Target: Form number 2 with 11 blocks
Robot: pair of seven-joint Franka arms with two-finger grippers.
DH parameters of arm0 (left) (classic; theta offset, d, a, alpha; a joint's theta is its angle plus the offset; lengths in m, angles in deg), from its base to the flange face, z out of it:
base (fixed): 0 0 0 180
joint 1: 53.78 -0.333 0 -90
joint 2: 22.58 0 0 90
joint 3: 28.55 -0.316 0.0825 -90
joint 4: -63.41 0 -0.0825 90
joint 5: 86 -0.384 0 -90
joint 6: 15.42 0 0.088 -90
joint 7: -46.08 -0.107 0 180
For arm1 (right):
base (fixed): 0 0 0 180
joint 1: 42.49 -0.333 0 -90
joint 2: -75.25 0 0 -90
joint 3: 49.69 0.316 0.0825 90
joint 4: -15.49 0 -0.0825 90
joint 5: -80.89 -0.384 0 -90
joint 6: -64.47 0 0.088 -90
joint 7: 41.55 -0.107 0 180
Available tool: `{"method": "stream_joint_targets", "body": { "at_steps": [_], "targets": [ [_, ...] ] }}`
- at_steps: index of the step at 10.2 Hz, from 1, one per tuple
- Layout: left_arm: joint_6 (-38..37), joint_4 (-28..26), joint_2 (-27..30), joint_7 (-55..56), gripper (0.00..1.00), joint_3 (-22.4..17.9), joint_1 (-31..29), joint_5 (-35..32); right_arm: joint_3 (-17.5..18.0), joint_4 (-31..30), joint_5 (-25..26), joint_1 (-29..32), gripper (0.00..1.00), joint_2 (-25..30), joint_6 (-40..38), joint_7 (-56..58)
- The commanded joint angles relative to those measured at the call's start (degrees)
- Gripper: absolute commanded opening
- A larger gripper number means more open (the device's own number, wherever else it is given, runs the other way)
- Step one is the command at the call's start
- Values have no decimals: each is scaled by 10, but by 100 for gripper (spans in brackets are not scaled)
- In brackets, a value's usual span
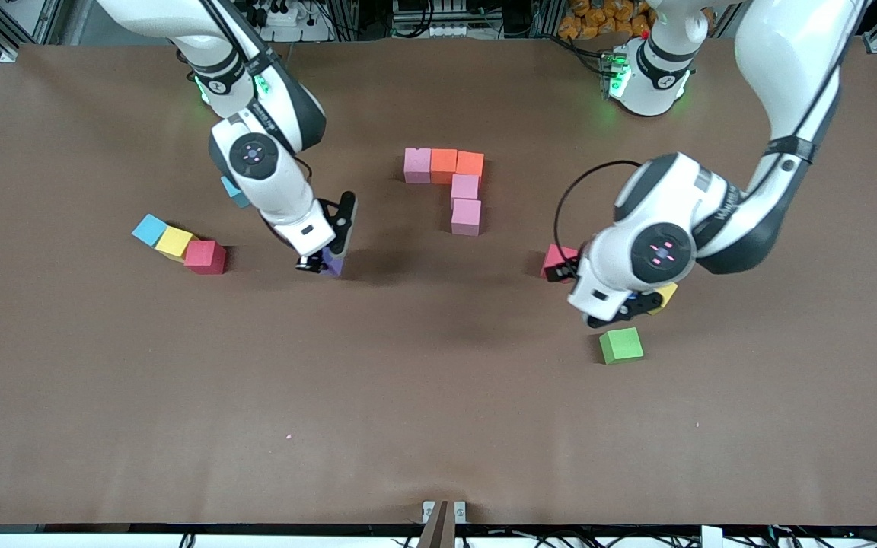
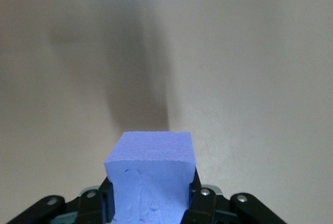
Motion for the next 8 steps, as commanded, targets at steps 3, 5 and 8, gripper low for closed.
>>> {"method": "stream_joint_targets", "body": {
  "at_steps": [3, 5, 8],
  "targets": [
    [79, -92, 5, -110, 100, 5, 13, -71, -2, 10, -6, -108, 40, -20, -1, -102],
    [119, -120, 6, -127, 100, 5, 11, -72, -3, 27, -3, -160, 40, -45, -2, -146],
    [137, -135, 5, -132, 100, 5, 10, -76, -17, 74, 3, -211, 40, -89, -2, -160]
  ]
}}
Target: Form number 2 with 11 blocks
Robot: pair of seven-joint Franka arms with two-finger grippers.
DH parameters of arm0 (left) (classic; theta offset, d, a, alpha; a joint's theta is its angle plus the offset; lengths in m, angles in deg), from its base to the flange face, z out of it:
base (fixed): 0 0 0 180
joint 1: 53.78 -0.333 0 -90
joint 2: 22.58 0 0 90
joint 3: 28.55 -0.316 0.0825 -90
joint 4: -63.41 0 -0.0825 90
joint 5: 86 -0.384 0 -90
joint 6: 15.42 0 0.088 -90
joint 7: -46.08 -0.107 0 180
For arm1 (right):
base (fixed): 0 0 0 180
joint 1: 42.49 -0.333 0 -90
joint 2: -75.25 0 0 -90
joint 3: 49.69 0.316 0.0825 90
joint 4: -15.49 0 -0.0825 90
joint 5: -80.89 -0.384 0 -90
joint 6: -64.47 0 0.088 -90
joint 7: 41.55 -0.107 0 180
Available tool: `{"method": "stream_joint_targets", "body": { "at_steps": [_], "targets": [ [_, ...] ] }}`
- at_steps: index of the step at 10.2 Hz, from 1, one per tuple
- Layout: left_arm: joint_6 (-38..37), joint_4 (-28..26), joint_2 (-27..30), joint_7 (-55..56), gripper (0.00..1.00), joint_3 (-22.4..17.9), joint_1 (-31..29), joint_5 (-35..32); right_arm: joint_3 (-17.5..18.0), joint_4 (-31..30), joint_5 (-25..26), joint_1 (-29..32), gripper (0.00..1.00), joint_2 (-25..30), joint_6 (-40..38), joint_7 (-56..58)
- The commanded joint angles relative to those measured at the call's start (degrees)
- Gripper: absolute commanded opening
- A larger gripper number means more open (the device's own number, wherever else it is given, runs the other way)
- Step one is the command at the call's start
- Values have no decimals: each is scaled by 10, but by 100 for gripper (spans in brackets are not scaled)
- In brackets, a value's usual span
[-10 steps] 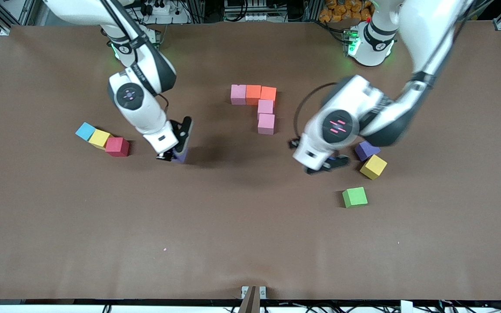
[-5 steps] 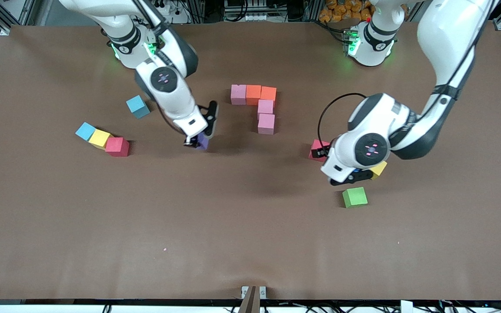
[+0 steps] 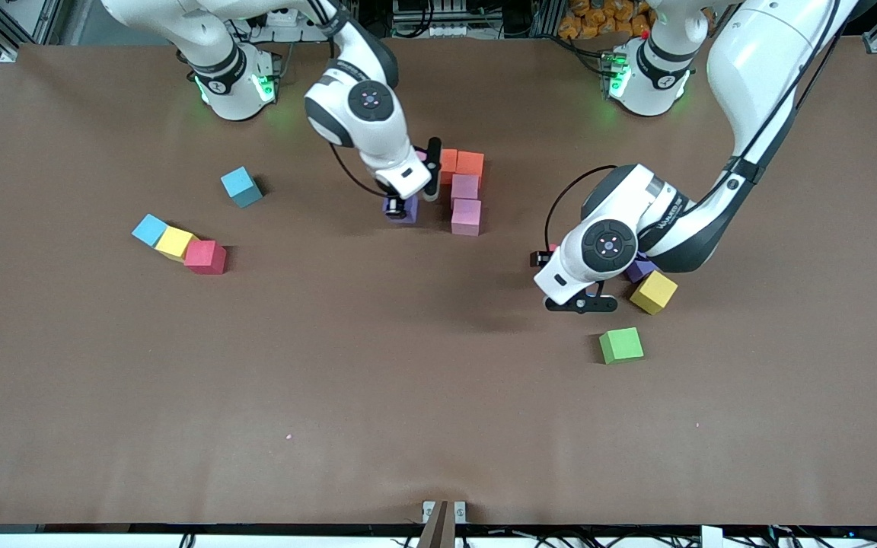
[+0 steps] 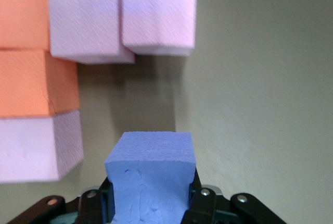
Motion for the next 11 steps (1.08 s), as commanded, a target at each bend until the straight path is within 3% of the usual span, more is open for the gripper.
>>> {"method": "stream_joint_targets", "body": {
  "at_steps": [1, 7, 9, 11],
  "targets": [
    [11, -16, 11, -7, 100, 3, -6, -17, -38, 52, 2, -35, 40, -40, -4, -4],
    [29, -26, 8, -8, 100, 2, -7, -25, -52, 72, -2, -59, 40, -75, 2, -33],
    [42, -33, 6, -8, 100, 2, -7, -25, -91, 81, -3, -101, 40, -79, 1, -44],
    [51, -43, 6, -11, 100, 2, -7, -29, -94, 101, -3, -111, 40, -97, 1, -49]
  ]
}}
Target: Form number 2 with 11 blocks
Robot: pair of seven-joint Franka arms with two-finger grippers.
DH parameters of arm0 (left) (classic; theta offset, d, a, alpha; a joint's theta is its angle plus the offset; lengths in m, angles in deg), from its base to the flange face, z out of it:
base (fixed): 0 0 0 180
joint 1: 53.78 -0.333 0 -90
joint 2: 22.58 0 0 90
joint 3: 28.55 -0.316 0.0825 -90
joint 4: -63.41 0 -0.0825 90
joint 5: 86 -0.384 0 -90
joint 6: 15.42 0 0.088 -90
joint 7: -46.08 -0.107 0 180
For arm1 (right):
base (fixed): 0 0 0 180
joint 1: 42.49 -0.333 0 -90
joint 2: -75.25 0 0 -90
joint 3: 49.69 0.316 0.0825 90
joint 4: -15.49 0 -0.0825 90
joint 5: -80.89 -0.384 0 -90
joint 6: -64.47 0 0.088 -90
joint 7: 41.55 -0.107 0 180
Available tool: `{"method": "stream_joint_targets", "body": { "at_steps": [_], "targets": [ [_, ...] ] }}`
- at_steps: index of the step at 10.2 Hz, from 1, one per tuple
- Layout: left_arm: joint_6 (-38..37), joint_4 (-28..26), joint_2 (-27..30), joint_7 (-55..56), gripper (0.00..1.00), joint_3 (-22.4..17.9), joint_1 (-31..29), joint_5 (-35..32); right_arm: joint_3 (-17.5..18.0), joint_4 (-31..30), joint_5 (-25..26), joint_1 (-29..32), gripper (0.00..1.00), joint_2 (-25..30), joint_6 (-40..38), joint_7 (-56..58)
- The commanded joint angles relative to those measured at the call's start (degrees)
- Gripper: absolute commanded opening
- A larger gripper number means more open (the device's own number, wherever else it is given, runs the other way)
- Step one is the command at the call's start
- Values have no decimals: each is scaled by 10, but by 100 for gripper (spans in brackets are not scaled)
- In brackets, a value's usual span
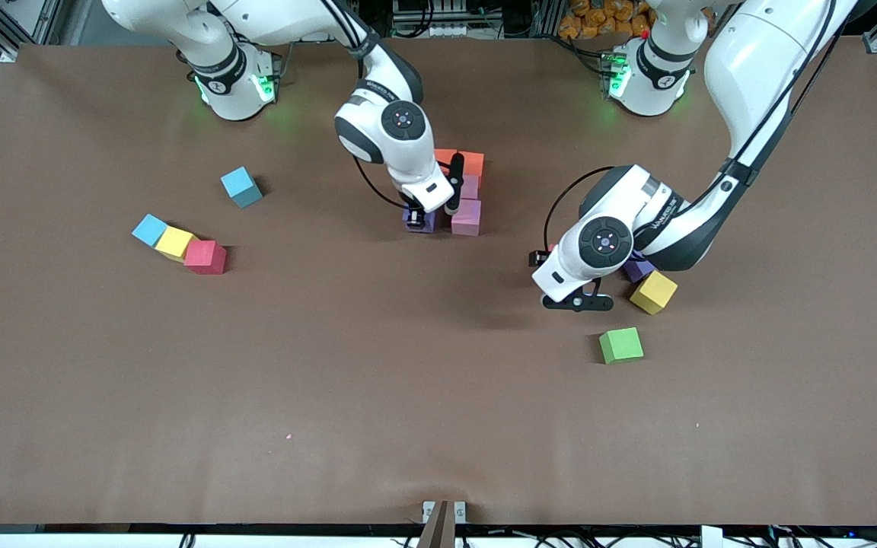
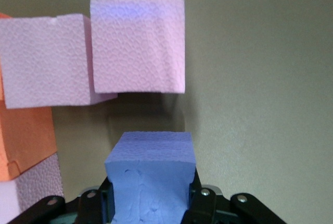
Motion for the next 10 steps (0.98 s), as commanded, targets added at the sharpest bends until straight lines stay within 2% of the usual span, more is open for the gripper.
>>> {"method": "stream_joint_targets", "body": {
  "at_steps": [1, 10],
  "targets": [
    [19, -19, 6, -9, 100, 2, -5, -21, -10, 35, -3, -20, 40, -27, -1, -17],
    [27, -25, -15, -20, 100, 2, -4, -44, -16, 54, -4, -32, 40, -43, -1, -20]
  ]
}}
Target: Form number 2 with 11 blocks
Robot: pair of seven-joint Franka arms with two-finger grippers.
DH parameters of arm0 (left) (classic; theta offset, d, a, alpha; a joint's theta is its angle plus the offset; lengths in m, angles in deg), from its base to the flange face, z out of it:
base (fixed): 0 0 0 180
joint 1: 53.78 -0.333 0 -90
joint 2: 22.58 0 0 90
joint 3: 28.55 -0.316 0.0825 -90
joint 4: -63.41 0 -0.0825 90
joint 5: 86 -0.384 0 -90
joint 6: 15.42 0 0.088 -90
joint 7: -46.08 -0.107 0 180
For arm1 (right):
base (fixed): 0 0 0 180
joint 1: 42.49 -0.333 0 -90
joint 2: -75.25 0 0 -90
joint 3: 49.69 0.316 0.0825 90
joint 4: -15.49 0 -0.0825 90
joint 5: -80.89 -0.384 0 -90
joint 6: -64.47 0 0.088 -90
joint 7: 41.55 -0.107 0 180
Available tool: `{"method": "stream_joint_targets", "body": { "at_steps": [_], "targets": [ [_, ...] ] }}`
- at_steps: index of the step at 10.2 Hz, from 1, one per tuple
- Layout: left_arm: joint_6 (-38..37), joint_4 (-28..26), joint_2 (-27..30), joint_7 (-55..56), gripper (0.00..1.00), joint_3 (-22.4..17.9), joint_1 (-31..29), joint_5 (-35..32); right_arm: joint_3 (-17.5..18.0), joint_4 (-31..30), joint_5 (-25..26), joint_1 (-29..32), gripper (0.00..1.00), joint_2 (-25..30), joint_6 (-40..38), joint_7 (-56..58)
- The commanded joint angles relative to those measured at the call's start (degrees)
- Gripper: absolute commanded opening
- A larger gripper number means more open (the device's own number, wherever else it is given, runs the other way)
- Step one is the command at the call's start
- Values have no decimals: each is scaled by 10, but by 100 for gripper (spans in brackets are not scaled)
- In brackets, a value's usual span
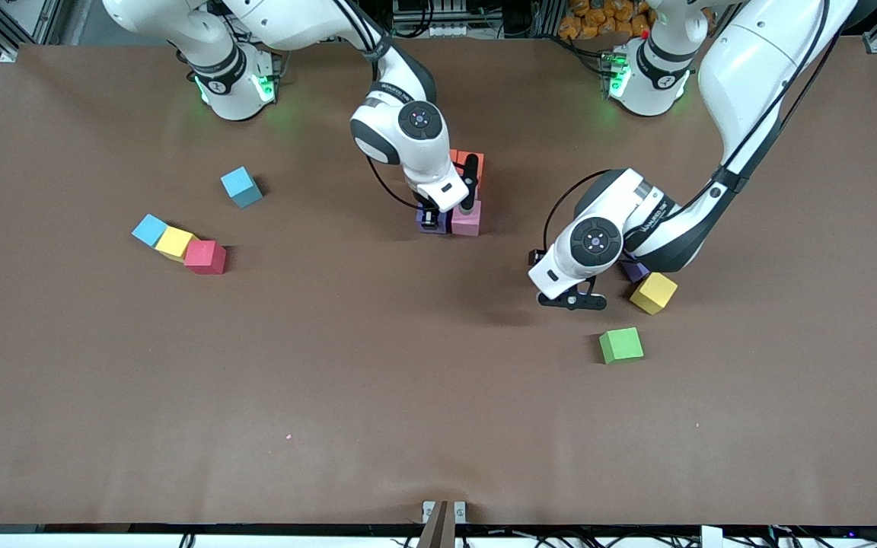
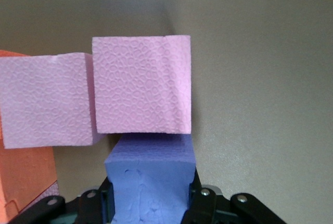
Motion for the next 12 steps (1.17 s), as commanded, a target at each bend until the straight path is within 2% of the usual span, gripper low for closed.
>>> {"method": "stream_joint_targets", "body": {
  "at_steps": [1, 12],
  "targets": [
    [8, -5, -2, -9, 100, 3, -4, -15, -8, 18, -4, -11, 40, -12, -1, -6],
    [10, -10, -13, -9, 100, 3, -3, -15, -19, 23, -5, -24, 41, -14, -1, -21]
  ]
}}
